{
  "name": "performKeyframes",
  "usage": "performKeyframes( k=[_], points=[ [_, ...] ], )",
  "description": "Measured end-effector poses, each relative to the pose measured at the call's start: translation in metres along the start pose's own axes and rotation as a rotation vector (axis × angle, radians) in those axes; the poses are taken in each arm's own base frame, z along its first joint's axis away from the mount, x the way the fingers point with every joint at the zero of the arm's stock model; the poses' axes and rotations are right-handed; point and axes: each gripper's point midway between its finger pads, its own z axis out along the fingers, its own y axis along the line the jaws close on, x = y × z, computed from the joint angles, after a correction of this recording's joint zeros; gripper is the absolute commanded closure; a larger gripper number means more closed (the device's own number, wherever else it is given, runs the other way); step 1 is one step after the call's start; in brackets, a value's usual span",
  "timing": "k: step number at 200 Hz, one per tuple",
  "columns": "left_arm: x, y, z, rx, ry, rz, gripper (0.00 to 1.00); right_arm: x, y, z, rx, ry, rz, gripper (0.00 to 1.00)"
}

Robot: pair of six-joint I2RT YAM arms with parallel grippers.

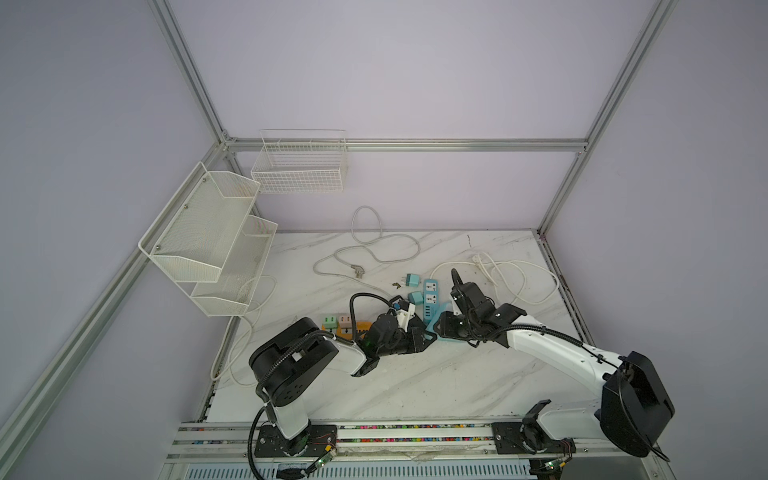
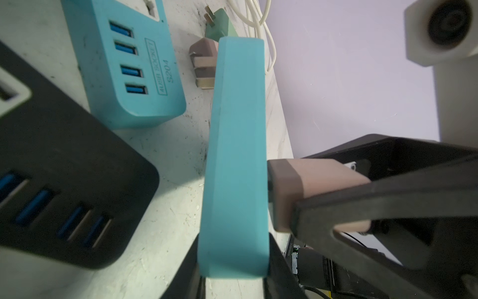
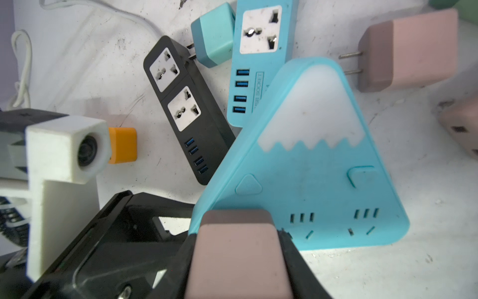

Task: Pull the plug off the socket
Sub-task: 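Pull the pink adapter free and lift it while the left gripper holds the socket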

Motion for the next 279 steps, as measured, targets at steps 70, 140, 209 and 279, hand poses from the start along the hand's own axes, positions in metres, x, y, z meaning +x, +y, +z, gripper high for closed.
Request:
performKeyframes(
  k=[70, 140, 209, 279],
  points=[
    [0.004, 0.004, -0.001, -0.030, 0.022, -0.010, 1.00, 0.008, 0.008, 0.004, 0.050, -0.032, -0.059, 0.80],
    [0.002, 0.005, -0.003, -0.053, 0.015, 0.000, 1.00, 0.013, 0.014, -0.002, 0.006, -0.057, -0.072, 0.81],
    [0.001, 0.004, -0.005, -0.056, 0.014, 0.003, 1.00, -0.004, 0.009, -0.016, -0.043, -0.082, -0.045, 0.80],
    [0.010, 0.002, -0.004, -0.052, 0.048, 0.014, 1.00, -0.031, -0.027, -0.034, 0.084, -0.163, 0.033, 0.81]
  ],
)
